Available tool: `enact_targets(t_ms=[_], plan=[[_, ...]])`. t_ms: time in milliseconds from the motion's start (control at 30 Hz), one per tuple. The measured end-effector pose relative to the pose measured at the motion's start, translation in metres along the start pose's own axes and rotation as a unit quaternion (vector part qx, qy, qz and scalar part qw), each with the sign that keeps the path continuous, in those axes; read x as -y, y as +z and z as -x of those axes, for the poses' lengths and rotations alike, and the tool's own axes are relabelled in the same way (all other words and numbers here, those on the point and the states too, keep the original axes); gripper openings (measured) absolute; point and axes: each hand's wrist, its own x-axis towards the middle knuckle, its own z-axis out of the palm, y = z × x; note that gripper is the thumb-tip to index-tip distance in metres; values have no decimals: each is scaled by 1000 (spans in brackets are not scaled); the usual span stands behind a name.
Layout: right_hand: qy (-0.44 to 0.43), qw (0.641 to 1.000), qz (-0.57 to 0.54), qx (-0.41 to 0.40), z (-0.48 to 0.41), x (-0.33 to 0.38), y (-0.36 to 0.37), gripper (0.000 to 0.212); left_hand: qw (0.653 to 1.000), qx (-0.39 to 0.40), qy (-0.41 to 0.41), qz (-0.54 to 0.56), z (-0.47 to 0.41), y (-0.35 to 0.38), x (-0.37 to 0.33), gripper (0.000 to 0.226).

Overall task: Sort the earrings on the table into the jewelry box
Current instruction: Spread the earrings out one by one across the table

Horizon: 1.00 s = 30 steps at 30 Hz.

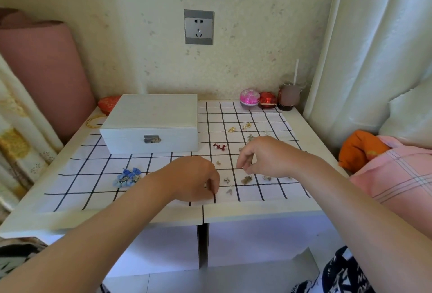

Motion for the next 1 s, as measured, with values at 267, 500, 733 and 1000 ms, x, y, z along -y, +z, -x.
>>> enact_targets(t_ms=[267, 500, 733, 1000], plan=[[34, 982, -50, -179, -8, -40, -34, 13, 999, 5, -19, 42, -10, -13, 3, 23], [87, 970, -46, -222, -33, -89, -44, 16, 987, -122, -19, 98, -75, -39, 2, 13], [80, 983, -14, -163, -69, -100, -37, 17, 986, -122, -63, 96, -153, -30, 10, 17], [57, 989, 36, -133, -92, -91, -29, 7, 984, -121, -91, 94, -182, -15, 22, 22]])
